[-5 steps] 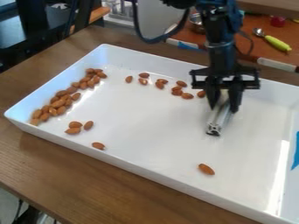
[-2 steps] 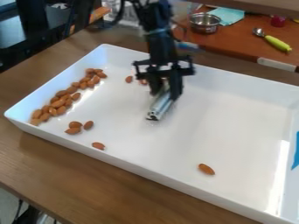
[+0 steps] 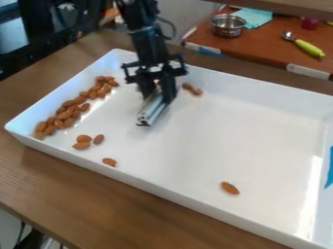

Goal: Sweep into pile

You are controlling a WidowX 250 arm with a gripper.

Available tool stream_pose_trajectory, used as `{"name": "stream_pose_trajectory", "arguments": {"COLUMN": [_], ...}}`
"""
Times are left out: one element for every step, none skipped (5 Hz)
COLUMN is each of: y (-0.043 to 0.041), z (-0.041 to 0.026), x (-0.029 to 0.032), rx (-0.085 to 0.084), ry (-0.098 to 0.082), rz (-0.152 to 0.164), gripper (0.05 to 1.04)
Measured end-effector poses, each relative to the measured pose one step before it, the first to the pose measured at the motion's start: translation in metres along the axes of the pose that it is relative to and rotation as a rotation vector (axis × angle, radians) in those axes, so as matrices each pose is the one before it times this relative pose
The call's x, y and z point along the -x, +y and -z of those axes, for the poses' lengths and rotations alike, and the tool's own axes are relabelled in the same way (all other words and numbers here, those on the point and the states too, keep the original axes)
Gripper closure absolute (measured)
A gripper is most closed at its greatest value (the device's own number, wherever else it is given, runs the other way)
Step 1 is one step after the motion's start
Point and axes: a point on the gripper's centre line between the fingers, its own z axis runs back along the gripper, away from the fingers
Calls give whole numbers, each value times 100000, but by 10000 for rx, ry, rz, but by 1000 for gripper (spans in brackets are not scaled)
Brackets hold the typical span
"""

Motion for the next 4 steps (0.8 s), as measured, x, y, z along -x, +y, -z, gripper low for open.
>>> {"name": "stream_pose_trajectory", "arguments": {"y": [1274,1372,2550,1130], "z": [35,-360,-890,-1446], "x": [-86,-219,231,828], "rx": [-76,-145,-127,142], "ry": [-183,-198,-12,141], "rz": [32,19,-288,-160], "gripper": [695,695,695,695]}}
